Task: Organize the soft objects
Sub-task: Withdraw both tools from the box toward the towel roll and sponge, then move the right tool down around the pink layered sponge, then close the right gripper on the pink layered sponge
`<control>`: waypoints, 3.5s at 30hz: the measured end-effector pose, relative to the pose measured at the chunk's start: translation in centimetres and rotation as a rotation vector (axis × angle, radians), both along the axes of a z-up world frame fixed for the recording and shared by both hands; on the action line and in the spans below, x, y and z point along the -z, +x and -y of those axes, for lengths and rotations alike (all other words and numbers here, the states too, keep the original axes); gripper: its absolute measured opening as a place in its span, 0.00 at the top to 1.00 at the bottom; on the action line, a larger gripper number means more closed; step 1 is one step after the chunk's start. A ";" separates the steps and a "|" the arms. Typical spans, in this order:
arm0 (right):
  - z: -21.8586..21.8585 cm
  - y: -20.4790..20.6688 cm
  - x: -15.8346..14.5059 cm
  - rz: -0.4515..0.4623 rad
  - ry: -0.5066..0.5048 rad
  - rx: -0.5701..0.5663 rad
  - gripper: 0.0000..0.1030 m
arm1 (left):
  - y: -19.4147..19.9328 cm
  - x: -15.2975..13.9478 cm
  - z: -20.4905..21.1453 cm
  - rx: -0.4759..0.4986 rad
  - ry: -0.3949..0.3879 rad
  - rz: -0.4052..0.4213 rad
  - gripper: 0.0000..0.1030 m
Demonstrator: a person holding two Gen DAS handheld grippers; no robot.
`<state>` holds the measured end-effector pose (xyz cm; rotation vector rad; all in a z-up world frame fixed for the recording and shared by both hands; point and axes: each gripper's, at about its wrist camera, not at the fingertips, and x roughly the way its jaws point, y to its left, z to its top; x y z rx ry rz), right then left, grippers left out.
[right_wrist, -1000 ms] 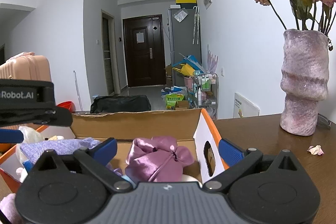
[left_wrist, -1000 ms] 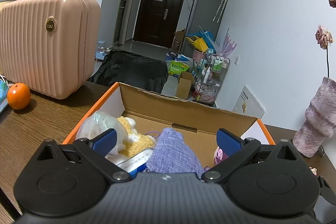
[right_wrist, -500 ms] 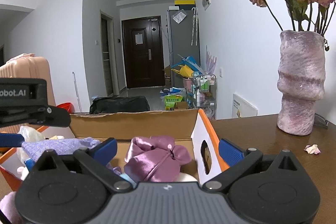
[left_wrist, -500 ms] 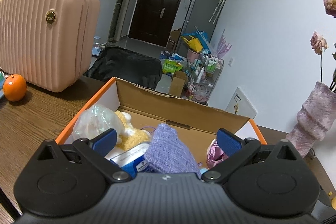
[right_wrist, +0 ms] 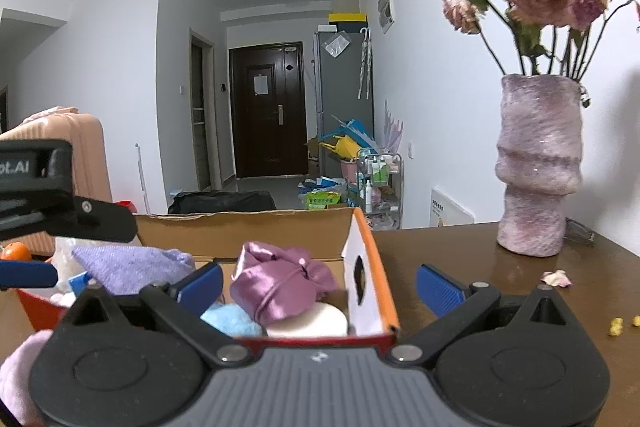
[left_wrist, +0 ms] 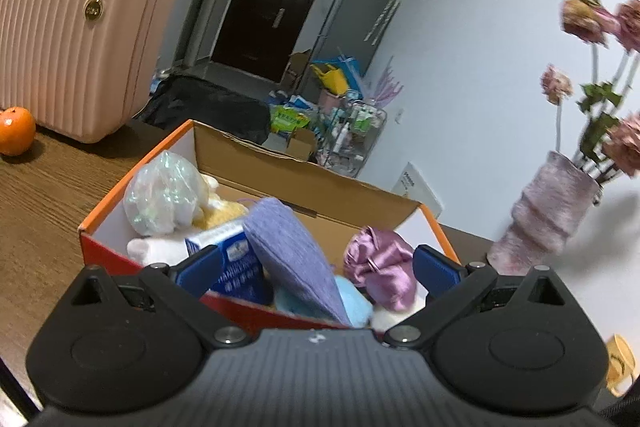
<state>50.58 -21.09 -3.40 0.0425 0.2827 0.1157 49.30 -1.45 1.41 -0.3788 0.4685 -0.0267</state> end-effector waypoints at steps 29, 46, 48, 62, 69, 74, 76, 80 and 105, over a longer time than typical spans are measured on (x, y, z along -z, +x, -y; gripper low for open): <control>1.8 -13.8 0.2 -0.012 -0.066 -0.057 0.00 | -13.0 0.5 -1.3 -0.086 0.200 0.024 0.00; -0.3 -18.4 0.5 -0.031 -0.099 -0.115 0.00 | -18.0 1.1 -3.5 -0.071 0.247 0.015 0.00; -0.6 -18.7 0.5 -0.035 -0.103 -0.118 0.00 | -18.5 1.2 -3.9 -0.069 0.255 0.013 0.00; -6.2 -19.0 1.5 -0.119 -0.143 -0.256 0.00 | -20.6 1.5 -8.3 -0.095 0.272 -0.010 0.00; -9.0 -17.8 1.9 -0.167 -0.158 -0.313 0.00 | -20.7 1.6 -10.7 -0.111 0.278 -0.019 0.00; -10.4 -16.1 2.2 -0.201 -0.172 -0.333 0.00 | -20.5 1.7 -12.4 -0.117 0.259 -0.040 0.00; -10.7 -15.4 2.4 -0.217 -0.177 -0.336 0.00 | -20.4 1.8 -12.8 -0.115 0.256 -0.046 0.00; -11.3 -14.3 2.8 -0.256 -0.183 -0.350 0.00 | -20.2 1.9 -13.1 -0.108 0.248 -0.058 0.00; -10.3 -12.5 2.9 -0.285 -0.163 -0.379 0.04 | -18.1 2.8 -11.5 -0.097 0.271 -0.119 0.00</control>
